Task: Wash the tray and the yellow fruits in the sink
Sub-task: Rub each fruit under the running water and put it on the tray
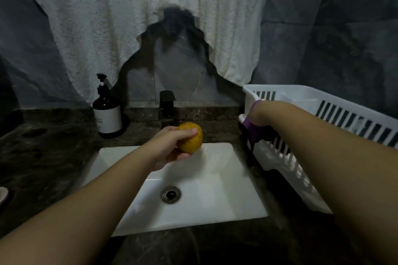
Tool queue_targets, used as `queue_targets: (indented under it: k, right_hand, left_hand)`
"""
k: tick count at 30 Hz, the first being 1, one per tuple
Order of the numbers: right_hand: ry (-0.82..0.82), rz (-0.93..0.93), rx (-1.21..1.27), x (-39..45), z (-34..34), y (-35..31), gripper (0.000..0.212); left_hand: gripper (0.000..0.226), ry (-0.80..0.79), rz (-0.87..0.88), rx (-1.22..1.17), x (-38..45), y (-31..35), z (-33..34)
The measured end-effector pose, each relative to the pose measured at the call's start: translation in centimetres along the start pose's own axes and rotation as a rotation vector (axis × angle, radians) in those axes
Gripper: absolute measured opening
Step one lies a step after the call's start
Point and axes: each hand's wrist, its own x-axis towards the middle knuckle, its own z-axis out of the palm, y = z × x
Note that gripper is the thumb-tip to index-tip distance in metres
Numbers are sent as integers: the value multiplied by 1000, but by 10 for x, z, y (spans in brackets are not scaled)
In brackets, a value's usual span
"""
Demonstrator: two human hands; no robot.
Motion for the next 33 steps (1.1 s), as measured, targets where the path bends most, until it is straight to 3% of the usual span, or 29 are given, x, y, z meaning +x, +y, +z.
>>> queue_targets:
  k: [2,4,9,11,17,20,23,27,30,33]
  right_hand:
    - [-119,64,-30,5,0,5,70]
    - [-20,101,-2,-2,-9,6,87]
    - [509,-16,166,-20,-25,1,33]
    - [579,-131,356,-28,-21,-17,18]
    - [233,-309,1327,-46,57,-90,8]
    - [172,-314,1576,-49,89,-117,23]
    - [311,-410,1414,-49,116,-120,17]
    - [263,-462,1370,-45,141,-110,28]
    - [441,-543,1213,-40,142,-107,35]
    - [484,-609,1136,-37,142,-109,28]
  left_hand:
    - [88,-7,6,-5,-3,2,5]
    - [89,-13,14,-17,-6,2,8]
    - [70,-11,44,-188,-15,5,10]
    - [62,14,37,-341,-19,6,10]
    - [68,-8,51,-639,-20,-2,8]
    - [69,-36,18,-679,-14,-16,2]
    - [71,-89,-33,-652,-8,-32,-5]
    - [78,-123,-65,-638,-2,-38,-14]
    - [82,-115,-40,-623,-1,-39,-15]
    - [72,-107,3,-567,-1,-41,-14]
